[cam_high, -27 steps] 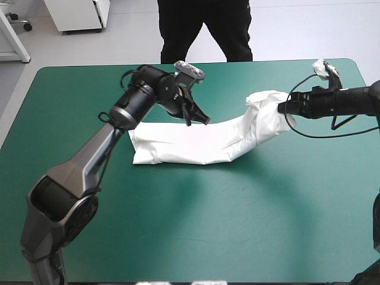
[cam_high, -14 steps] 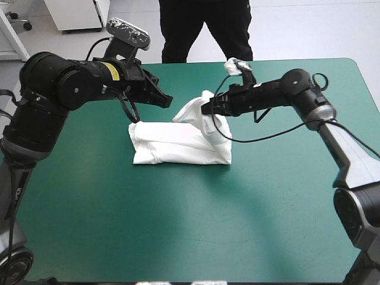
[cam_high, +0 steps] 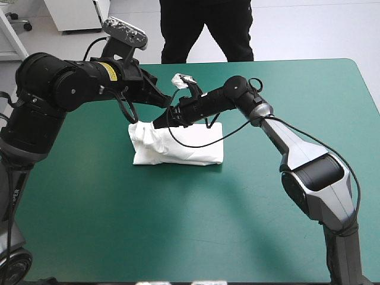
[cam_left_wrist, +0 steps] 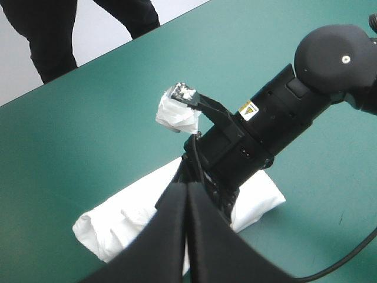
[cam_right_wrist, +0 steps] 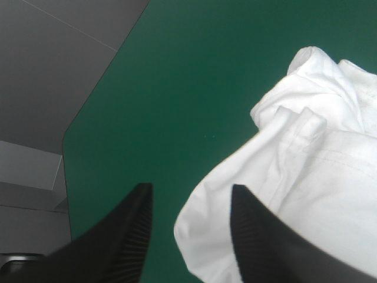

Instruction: Fold the cloth

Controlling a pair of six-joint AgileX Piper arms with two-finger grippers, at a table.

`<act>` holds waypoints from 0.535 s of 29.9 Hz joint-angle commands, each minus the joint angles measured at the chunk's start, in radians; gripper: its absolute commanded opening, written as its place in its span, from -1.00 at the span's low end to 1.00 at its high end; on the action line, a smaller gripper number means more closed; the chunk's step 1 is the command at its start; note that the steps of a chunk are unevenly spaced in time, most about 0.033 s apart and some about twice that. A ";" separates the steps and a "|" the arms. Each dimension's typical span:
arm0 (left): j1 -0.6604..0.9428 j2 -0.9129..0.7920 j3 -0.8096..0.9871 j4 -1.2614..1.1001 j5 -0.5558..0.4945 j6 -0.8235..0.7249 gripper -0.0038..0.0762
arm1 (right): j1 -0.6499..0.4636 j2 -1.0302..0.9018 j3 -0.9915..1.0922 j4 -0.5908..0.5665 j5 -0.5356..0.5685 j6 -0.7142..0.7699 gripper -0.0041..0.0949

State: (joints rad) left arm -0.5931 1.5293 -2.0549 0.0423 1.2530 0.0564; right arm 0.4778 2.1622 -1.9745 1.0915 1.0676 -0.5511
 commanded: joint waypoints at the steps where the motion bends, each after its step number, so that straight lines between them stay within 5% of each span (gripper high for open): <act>1: -0.002 -0.039 -0.028 0.000 0.035 -0.017 -0.93 | -0.002 -0.064 -0.058 0.070 0.055 -0.009 0.37; 6: -0.002 -0.044 -0.028 -0.014 0.035 -0.018 -0.93 | -0.026 -0.067 -0.121 0.015 0.172 0.043 0.26; 16: -0.002 -0.091 -0.028 -0.042 0.035 -0.018 -0.93 | -0.192 -0.262 -0.139 -0.498 0.180 0.300 0.22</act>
State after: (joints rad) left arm -0.5931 1.4832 -2.0549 0.0111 1.2530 0.0501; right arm 0.3339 2.0404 -2.0764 0.7111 1.2277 -0.3085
